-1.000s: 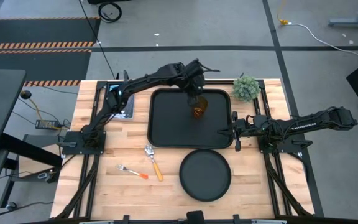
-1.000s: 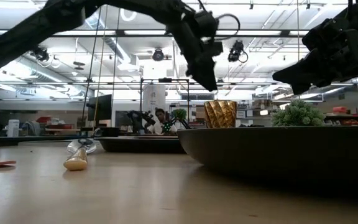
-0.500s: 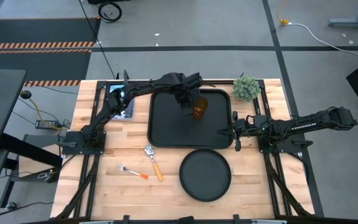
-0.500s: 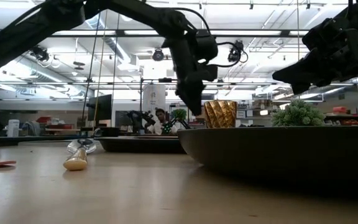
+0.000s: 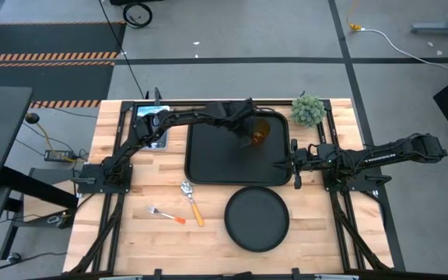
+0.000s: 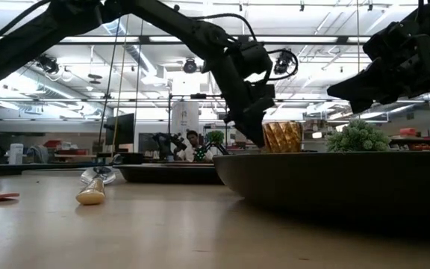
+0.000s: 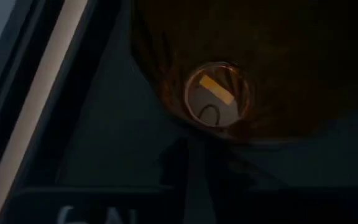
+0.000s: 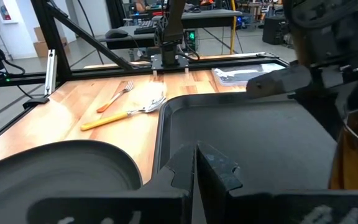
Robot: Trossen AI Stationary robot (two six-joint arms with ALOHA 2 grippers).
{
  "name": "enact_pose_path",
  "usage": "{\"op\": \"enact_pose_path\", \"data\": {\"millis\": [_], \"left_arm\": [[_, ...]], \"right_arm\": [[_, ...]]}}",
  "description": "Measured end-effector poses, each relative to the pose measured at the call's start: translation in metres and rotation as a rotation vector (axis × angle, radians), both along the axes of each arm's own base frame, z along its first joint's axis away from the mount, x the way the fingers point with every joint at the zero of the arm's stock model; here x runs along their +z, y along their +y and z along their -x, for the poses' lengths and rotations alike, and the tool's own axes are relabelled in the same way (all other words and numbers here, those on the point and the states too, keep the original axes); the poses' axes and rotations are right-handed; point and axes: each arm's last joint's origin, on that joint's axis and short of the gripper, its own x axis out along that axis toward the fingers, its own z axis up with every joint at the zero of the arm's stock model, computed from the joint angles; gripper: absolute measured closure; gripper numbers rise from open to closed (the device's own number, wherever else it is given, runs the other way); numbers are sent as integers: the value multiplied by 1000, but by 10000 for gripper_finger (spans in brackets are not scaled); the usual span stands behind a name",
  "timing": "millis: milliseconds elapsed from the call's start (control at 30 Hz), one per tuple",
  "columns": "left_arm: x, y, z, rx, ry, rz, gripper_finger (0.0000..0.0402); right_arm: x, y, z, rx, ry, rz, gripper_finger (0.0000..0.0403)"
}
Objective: Pick and place plate/cup/fork/spoon on tray
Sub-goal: Put the brown cup on the top right of the black tray
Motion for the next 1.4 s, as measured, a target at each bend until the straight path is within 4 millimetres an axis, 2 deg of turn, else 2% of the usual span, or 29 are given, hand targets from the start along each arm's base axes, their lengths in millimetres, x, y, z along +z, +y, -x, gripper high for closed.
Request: {"op": "enact_pose_path", "data": {"millis": [133,233,367,433,600,833,967,1133,1233,1400], "left_arm": [[3,-1,-5,-4,-54,-18,360],[1,-2,-3,-9,-23,-2,362],[-3,-9,2,-99,6,164,363],[-3,-15,-3,-123,-27,185,363],[-3,-24,-16,-122,-104,106,363],[-8,-9,-20,-55,-145,16,363],[-6,-7,-25,-97,-184,-56,363],[-7,-8,-26,-161,-158,-148,363],[-11,-8,-22,-161,-96,-135,363],[-16,-1,-14,-82,-3,-158,363]], "right_arm": [[0,0,0,0,0,0,380],[0,0,0,0,0,0,380],[0,0,0,0,0,0,380],[0,0,0,0,0,0,380],[0,0,0,0,0,0,380],[0,0,0,0,0,0,380],[0,0,0,0,-1,0,380],[0,0,0,1,-2,0,380],[0,0,0,1,-2,0,380],[0,0,0,0,-2,0,380]]}}
